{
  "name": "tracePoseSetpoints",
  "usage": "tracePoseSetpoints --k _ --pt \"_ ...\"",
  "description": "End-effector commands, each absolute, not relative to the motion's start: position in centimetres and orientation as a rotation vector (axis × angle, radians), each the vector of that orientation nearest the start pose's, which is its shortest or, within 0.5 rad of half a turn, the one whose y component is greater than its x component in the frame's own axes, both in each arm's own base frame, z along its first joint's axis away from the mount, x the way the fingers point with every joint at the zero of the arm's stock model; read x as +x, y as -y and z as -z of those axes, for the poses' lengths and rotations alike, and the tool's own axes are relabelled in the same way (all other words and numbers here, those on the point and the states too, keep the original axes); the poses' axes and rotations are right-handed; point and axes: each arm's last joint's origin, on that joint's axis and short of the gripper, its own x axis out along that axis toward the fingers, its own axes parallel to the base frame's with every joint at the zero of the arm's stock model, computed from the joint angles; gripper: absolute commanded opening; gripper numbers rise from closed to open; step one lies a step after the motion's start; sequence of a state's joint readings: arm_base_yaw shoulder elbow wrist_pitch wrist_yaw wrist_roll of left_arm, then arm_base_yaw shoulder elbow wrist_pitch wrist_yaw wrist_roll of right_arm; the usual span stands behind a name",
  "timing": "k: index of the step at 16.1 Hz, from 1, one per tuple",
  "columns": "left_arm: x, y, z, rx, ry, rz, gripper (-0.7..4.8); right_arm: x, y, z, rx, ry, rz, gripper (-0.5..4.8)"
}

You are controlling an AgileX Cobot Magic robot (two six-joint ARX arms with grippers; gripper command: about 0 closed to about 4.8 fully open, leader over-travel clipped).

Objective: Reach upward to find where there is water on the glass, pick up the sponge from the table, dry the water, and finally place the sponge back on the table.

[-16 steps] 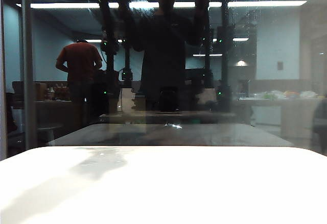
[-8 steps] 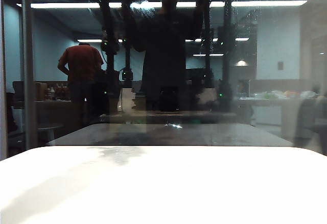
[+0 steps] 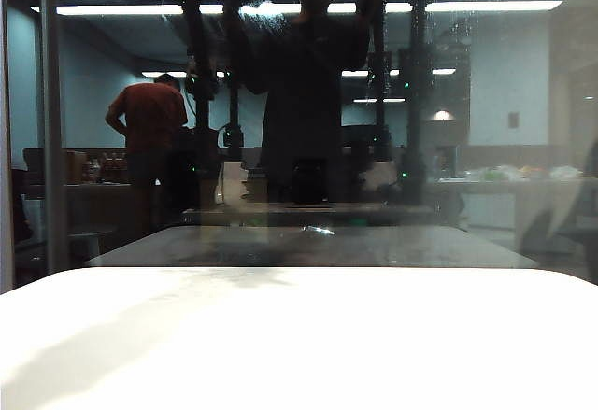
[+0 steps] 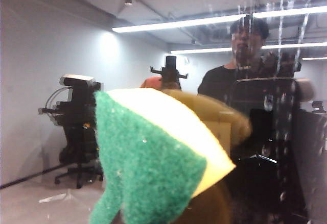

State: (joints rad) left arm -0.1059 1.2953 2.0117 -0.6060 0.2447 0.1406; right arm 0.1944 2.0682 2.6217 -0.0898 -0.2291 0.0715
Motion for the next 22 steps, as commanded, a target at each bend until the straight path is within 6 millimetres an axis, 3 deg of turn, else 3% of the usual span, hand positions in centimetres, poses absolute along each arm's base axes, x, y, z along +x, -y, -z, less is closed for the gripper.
tracePoseSetpoints --k 1,5,9,15,18,22 --pt "18.3 2.7 -57.5 0.144 0.134 0.349 -0.06 39.8 -8.2 -56.3 0.072 0.497 -0.402 -0.06" --pt "18.3 2.7 -57.5 0.144 0.134 0.349 -0.06 40.2 -6.0 -56.3 0.075 0.494 -0.353 -0.06" --pt "18.3 2.7 -57.5 0.145 0.134 0.349 -0.06 40.6 -1.5 -56.3 0.121 0.492 -0.239 -0.06" --pt "18.2 2.7 -57.5 0.145 0.134 0.349 -0.06 39.5 4.2 -57.0 0.115 0.472 -0.109 -0.06" --pt "18.2 2.7 -57.5 0.145 0.134 0.349 -0.06 38.9 5.6 -57.1 0.1 0.459 -0.097 -0.06" --pt "18.2 2.7 -57.6 0.145 0.135 0.349 -0.06 39.3 4.9 -56.3 0.098 0.364 -0.194 -0.06"
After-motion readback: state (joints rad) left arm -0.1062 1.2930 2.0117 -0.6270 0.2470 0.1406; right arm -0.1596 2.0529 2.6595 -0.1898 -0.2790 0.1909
